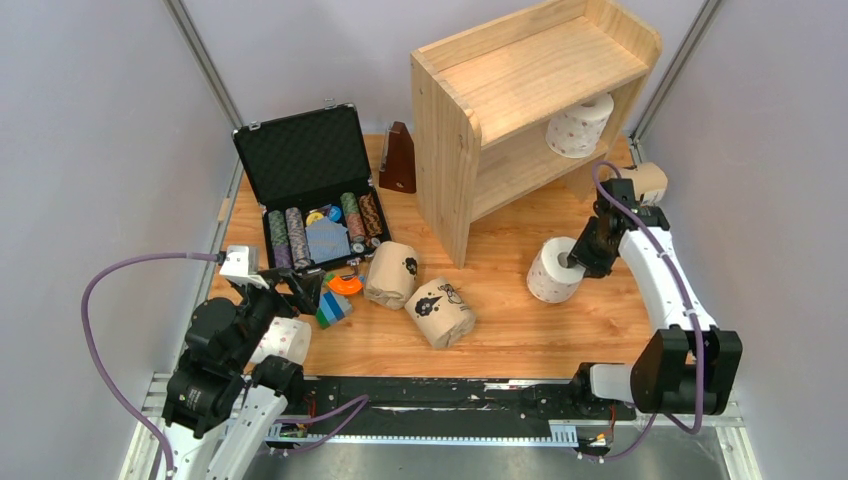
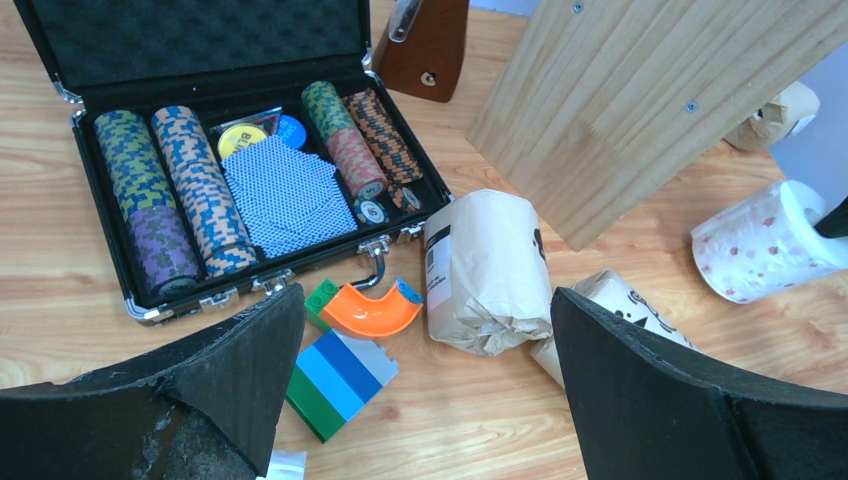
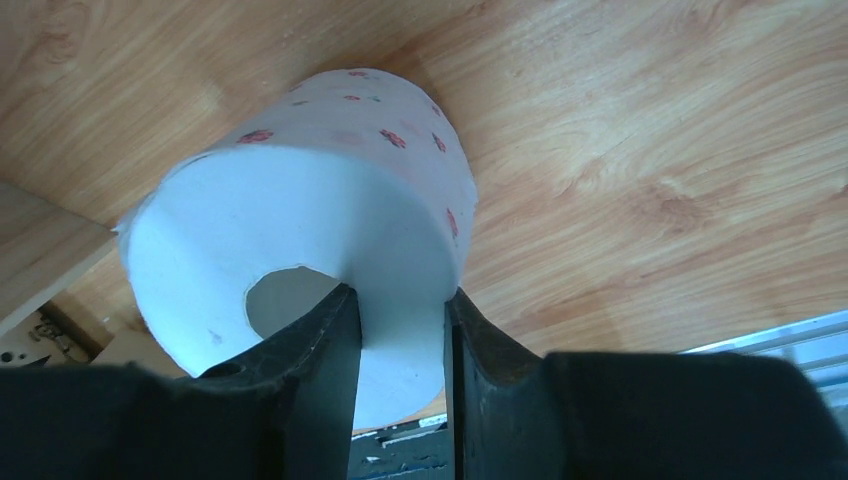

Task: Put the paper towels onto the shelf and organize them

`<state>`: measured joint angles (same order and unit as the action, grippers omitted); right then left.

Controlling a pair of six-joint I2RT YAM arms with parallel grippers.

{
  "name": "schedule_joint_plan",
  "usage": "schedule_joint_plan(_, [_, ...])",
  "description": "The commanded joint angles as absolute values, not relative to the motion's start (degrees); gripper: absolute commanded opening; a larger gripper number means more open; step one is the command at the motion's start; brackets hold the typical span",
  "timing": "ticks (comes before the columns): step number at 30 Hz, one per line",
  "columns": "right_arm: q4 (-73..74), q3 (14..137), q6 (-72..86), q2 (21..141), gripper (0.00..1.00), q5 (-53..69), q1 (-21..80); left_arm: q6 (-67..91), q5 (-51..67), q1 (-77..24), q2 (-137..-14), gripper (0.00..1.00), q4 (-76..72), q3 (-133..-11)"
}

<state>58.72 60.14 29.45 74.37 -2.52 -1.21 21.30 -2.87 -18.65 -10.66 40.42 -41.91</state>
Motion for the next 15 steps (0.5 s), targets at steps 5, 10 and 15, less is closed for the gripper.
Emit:
schedule_joint_plan(5, [68.7, 81.5, 29.6, 69.1, 0.14, -2.8, -1.3, 20.7, -2.8, -18.8, -11.1, 1.0, 38.3, -41.8])
schedule_joint_plan(10, [73.6, 97.2, 29.4, 72.3, 0.13, -1.2, -1.3, 20.7, -2.8, -18.8, -11.1, 1.0, 38.4, -41.8])
schedule_joint_plan(15, [74.8, 109.8, 29.0, 77.0, 0.14, 1.5, -1.3, 20.7, -3.0, -18.8, -11.2, 1.0, 38.5, -41.8])
